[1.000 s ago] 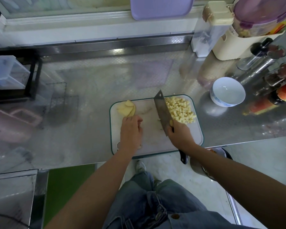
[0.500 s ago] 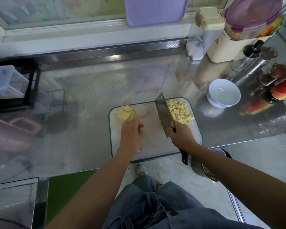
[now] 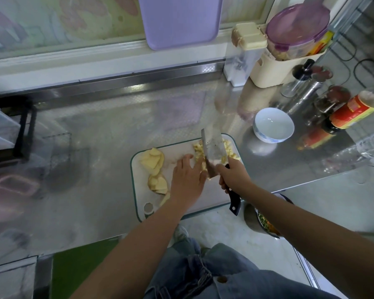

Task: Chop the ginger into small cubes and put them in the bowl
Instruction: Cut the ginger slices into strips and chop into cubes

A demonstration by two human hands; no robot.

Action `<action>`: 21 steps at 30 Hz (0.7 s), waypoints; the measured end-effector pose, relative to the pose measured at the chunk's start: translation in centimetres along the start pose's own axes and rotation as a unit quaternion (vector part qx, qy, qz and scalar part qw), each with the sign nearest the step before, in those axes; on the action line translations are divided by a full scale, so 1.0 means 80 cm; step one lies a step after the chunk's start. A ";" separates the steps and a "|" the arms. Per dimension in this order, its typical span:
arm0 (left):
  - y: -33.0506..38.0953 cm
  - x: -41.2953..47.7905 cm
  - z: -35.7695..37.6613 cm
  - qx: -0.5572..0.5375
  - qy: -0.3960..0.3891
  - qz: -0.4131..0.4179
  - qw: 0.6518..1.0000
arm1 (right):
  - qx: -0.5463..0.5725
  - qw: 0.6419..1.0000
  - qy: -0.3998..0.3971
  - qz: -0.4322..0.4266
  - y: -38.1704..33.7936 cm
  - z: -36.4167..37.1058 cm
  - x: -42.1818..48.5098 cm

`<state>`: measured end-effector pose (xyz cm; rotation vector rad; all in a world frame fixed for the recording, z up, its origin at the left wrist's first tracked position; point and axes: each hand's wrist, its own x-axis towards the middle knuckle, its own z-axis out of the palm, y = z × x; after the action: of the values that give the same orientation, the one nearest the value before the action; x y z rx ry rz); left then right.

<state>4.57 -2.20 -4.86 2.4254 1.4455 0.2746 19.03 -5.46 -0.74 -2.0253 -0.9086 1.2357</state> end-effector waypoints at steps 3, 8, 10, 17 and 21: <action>-0.001 0.007 -0.001 0.009 -0.001 0.017 1.000 | -0.028 1.000 -0.001 -0.005 0.002 -0.003 -0.003; -0.004 0.021 -0.005 -0.004 -0.026 -0.032 0.999 | -0.068 0.996 0.023 -0.044 -0.002 -0.002 -0.006; 0.001 0.026 -0.012 -0.119 -0.012 -0.064 0.991 | -0.127 0.988 0.047 -0.077 -0.003 -0.001 -0.006; 0.021 0.042 -0.040 -0.540 -0.082 -0.276 0.791 | -0.363 0.888 0.068 -0.272 0.008 0.015 -0.007; 0.009 0.041 -0.036 -0.548 -0.049 -0.369 0.749 | -0.335 0.888 0.024 -0.315 0.017 0.020 -0.007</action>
<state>5.81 0.79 -1.86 0.8427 1.4367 0.5711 17.70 -6.48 -2.11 -1.9371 -1.9731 0.5317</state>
